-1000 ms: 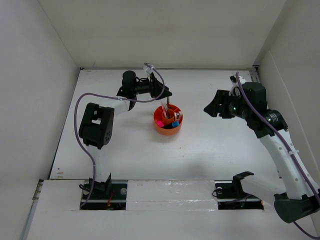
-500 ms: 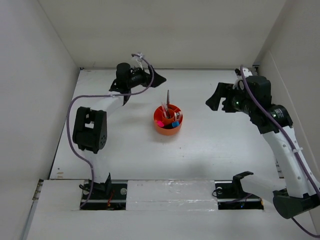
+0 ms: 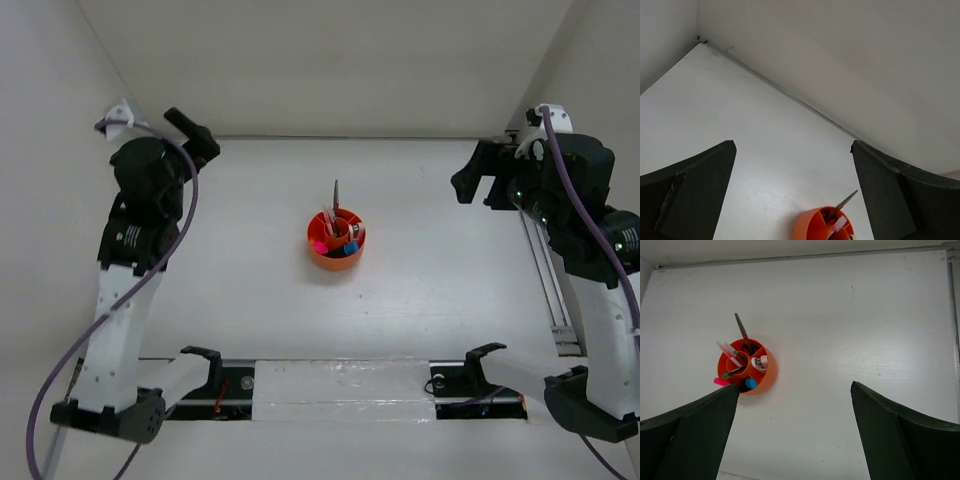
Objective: Sort the stationery into containers
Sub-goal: Reset both arms
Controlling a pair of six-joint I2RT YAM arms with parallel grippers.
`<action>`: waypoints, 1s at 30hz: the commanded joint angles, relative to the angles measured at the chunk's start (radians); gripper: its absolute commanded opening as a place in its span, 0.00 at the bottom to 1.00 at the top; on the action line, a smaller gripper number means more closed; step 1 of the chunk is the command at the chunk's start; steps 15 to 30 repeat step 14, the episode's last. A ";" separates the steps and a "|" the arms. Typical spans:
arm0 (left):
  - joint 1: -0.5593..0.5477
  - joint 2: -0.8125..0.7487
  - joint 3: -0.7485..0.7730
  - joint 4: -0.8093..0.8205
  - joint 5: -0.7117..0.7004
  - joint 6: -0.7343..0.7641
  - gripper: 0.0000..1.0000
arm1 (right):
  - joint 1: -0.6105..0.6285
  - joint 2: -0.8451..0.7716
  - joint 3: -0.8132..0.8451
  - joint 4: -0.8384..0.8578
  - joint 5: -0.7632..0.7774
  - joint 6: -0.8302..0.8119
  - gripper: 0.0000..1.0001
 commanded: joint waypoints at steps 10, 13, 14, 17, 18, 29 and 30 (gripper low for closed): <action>0.001 -0.468 -0.311 -0.275 -0.116 -0.331 1.00 | 0.013 -0.150 0.123 -0.134 0.063 -0.010 1.00; 0.001 -0.502 -0.292 -0.295 -0.130 -0.340 1.00 | 0.013 -0.173 0.101 -0.134 0.072 -0.010 1.00; 0.001 -0.514 -0.306 -0.280 -0.139 -0.340 1.00 | 0.013 -0.173 0.101 -0.134 0.061 -0.010 1.00; 0.001 -0.514 -0.306 -0.280 -0.139 -0.340 1.00 | 0.013 -0.173 0.101 -0.134 0.061 -0.010 1.00; 0.001 -0.514 -0.306 -0.280 -0.139 -0.340 1.00 | 0.013 -0.173 0.101 -0.134 0.061 -0.010 1.00; 0.001 -0.514 -0.306 -0.280 -0.139 -0.340 1.00 | 0.013 -0.173 0.101 -0.134 0.061 -0.010 1.00; 0.001 -0.514 -0.306 -0.280 -0.139 -0.340 1.00 | 0.013 -0.173 0.101 -0.134 0.061 -0.010 1.00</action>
